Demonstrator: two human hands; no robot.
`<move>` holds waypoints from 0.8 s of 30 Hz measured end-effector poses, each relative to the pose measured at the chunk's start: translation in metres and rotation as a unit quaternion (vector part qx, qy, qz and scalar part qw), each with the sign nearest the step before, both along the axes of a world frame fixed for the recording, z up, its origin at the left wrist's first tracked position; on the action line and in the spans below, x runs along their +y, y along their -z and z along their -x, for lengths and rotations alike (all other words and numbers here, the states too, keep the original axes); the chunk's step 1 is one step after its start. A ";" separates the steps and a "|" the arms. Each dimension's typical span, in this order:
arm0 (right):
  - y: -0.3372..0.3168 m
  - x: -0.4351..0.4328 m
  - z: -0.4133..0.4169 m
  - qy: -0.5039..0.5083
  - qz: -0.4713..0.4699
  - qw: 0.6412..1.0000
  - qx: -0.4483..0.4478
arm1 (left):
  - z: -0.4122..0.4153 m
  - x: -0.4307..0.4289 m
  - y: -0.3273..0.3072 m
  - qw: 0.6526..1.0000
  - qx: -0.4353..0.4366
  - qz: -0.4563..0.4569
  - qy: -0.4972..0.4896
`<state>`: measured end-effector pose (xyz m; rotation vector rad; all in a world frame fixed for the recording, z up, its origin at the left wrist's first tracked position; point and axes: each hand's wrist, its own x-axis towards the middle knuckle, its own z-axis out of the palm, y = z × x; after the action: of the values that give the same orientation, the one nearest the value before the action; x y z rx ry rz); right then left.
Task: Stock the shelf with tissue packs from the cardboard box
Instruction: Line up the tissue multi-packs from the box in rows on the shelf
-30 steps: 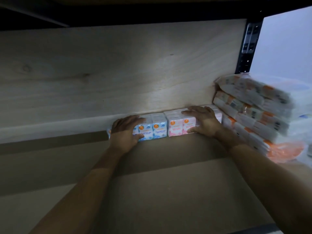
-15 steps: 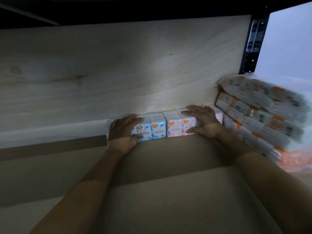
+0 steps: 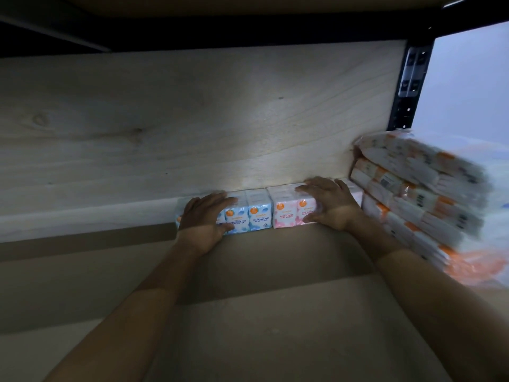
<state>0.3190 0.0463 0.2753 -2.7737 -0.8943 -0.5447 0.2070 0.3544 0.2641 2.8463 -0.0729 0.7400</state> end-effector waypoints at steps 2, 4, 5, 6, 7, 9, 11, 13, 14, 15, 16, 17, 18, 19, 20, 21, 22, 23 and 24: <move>-0.003 0.003 0.006 0.014 0.018 1.000 0.007 | 0.003 -0.001 -0.003 1.000 0.027 -0.006 0.004; -0.007 0.005 0.014 0.018 0.025 0.999 0.011 | 0.006 -0.002 -0.004 0.999 0.048 -0.019 0.002; -0.009 0.005 0.018 0.018 0.021 1.000 0.011 | 0.008 -0.002 -0.004 0.998 0.052 -0.026 -0.002; -0.011 0.004 0.022 0.017 0.017 1.000 0.014 | 0.010 -0.001 -0.004 0.998 0.054 -0.030 -0.006; -0.012 0.003 0.027 0.015 0.015 1.000 0.017 | 0.012 -0.001 -0.004 0.998 0.052 -0.031 -0.010; -0.013 0.003 0.035 0.015 0.009 0.999 0.029 | 0.019 -0.003 -0.005 0.998 0.048 -0.030 -0.016; -0.013 0.002 0.049 0.028 -0.002 0.999 0.042 | 0.028 -0.007 -0.007 0.999 0.036 -0.029 -0.017; -0.012 0.000 0.064 0.034 -0.009 0.998 0.043 | 0.040 -0.015 -0.009 1.000 0.010 -0.016 -0.012; -0.011 -0.002 0.073 0.033 -0.017 0.998 0.050 | 0.047 -0.019 -0.009 1.000 0.002 -0.010 -0.006; -0.010 -0.004 0.082 0.031 -0.025 0.997 0.060 | 0.055 -0.025 -0.010 1.000 -0.003 -0.005 0.000; -0.009 -0.006 0.092 0.039 -0.031 0.996 0.078 | 0.063 -0.030 -0.010 1.000 -0.004 0.000 0.006; -0.008 -0.008 0.103 0.048 -0.037 0.994 0.095 | 0.070 -0.035 -0.010 1.000 -0.001 0.007 0.010; -0.007 -0.010 0.113 0.059 -0.040 0.991 0.111 | 0.078 -0.041 -0.010 1.000 0.009 0.015 0.011; -0.007 -0.012 0.124 0.063 -0.039 0.990 0.120 | 0.085 -0.046 -0.009 0.999 0.027 0.021 0.010; -0.008 -0.015 0.136 0.069 -0.037 0.988 0.132 | 0.092 -0.052 -0.009 0.998 0.050 0.023 0.007; -0.007 -0.016 0.147 0.073 -0.034 0.986 0.142 | 0.099 -0.057 -0.008 0.997 0.077 0.021 0.005; -0.008 -0.018 0.160 0.078 -0.034 0.985 0.153 | 0.107 -0.063 -0.007 0.994 0.104 0.021 0.004; -0.008 -0.019 0.172 0.078 -0.034 0.984 0.156 | 0.115 -0.069 -0.006 0.991 0.130 0.031 0.007; -0.009 -0.020 0.183 0.078 -0.035 0.984 0.157 | 0.124 -0.075 -0.006 0.988 0.150 0.045 0.010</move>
<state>0.1357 0.0266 0.2839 -2.7717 -0.5819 -0.1466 0.0828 0.2793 0.2700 2.8288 -0.0221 0.2964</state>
